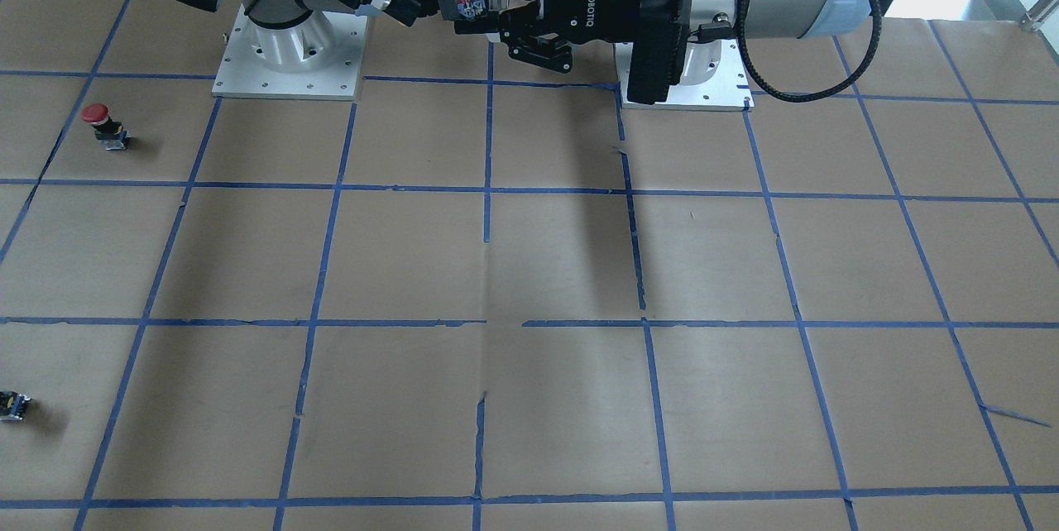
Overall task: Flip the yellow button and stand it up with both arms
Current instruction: 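Close the right gripper on the yellow cap held by the left gripper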
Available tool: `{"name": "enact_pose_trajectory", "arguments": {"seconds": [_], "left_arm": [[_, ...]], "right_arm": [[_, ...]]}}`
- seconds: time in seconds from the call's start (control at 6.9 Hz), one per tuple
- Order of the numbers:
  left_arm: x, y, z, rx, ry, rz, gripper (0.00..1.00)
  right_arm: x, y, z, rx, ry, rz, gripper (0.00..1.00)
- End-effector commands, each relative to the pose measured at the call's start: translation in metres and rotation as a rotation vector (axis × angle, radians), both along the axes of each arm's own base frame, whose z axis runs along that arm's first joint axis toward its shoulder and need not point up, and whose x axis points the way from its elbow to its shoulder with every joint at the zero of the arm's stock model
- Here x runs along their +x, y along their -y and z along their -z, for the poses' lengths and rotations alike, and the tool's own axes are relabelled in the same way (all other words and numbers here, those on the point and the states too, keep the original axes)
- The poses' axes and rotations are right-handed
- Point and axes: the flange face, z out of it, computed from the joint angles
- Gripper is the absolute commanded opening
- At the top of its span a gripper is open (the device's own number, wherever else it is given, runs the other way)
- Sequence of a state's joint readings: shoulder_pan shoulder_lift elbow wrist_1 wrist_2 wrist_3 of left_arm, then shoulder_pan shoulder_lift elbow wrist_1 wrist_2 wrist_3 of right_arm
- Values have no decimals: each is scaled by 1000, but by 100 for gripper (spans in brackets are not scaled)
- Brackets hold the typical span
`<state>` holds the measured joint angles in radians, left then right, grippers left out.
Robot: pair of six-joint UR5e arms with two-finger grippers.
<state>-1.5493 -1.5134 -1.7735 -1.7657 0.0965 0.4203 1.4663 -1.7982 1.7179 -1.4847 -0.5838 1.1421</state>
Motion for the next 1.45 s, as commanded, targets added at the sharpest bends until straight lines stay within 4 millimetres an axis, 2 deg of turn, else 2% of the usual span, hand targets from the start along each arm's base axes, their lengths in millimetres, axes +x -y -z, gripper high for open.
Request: {"name": "enact_pose_trajectory", "arguments": {"seconds": [0.0,0.14,0.43,0.58,0.72,1.3], "left_arm": [[0,-1,-1,-3,-1,0,2],[0,-2,-2,-4,-3,-1,2],[0,-2,-3,-6,-1,0,3],[0,-3,-3,-10,3,1,13],[-1,-2,-4,-22,9,5,99],[-1,-2,-2,-22,14,8,100]], "right_arm": [[2,0,-2,-4,31,0,35],[2,1,-2,-8,31,-5,24],[2,2,-1,-7,31,-5,21],[1,2,-1,-6,31,-3,21],[1,2,-1,-7,30,-3,21],[-4,4,0,-7,19,7,18]]}}
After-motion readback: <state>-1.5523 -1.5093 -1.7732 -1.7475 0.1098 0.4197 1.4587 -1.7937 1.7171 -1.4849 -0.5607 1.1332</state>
